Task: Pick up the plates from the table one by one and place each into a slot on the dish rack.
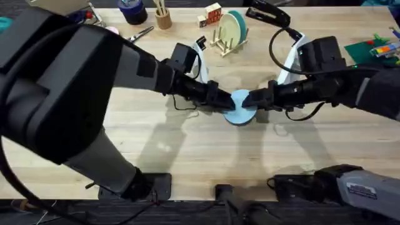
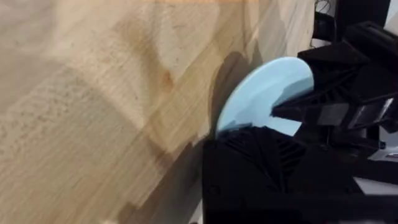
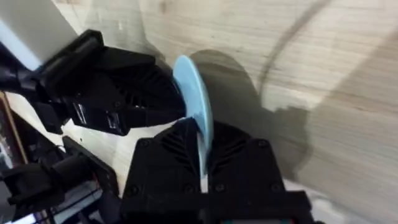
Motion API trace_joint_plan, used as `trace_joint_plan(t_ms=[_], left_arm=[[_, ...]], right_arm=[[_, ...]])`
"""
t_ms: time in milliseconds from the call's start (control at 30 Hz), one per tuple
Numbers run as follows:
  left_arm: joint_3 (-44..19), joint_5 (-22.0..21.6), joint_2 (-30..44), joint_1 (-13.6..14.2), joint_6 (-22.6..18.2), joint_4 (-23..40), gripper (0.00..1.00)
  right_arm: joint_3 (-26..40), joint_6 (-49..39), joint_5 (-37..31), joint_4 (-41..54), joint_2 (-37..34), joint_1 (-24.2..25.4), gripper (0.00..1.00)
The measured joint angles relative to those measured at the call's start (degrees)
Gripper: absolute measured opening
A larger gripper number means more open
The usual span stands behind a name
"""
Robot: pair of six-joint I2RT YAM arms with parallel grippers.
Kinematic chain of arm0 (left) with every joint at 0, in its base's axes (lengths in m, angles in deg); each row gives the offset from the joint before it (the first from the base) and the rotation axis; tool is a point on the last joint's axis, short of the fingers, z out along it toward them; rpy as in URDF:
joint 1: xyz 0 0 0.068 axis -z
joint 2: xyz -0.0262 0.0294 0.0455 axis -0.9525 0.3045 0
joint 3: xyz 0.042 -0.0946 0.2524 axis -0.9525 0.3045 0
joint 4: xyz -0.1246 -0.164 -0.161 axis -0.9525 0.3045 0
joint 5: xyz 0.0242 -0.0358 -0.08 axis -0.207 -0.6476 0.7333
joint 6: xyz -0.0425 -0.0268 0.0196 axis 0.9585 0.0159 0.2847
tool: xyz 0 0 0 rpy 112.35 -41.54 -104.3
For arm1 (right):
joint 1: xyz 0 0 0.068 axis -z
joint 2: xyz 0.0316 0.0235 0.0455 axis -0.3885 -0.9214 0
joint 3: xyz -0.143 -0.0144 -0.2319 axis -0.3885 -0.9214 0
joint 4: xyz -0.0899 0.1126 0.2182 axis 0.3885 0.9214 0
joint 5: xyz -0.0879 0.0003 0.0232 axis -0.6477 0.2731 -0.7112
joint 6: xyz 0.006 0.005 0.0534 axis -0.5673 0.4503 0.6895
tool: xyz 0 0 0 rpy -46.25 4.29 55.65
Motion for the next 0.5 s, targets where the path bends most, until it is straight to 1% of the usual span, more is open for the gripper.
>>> trace_joint_plan(t_ms=[267,400,467,500], left_arm=[[0.0,0.3,0.0,-0.1,0.0,0.0,0.042],[0.0,0.7,-0.1,-0.4,0.0,0.2,0.042],[0.0,-0.1,-1.0,-0.6,0.0,0.4,0.042],[0.0,-1.2,-1.7,-0.6,0.0,0.5,0.041]], right_arm=[[0.0,0.0,0.4,-0.3,0.0,0.0,0.043],[0.1,-0.8,0.4,0.6,1.2,-0.2,0.036],[0.5,-1.4,0.3,1.4,2.4,-0.5,0.031],[0.9,-1.7,-0.3,1.8,3.1,-0.6,0.029]])
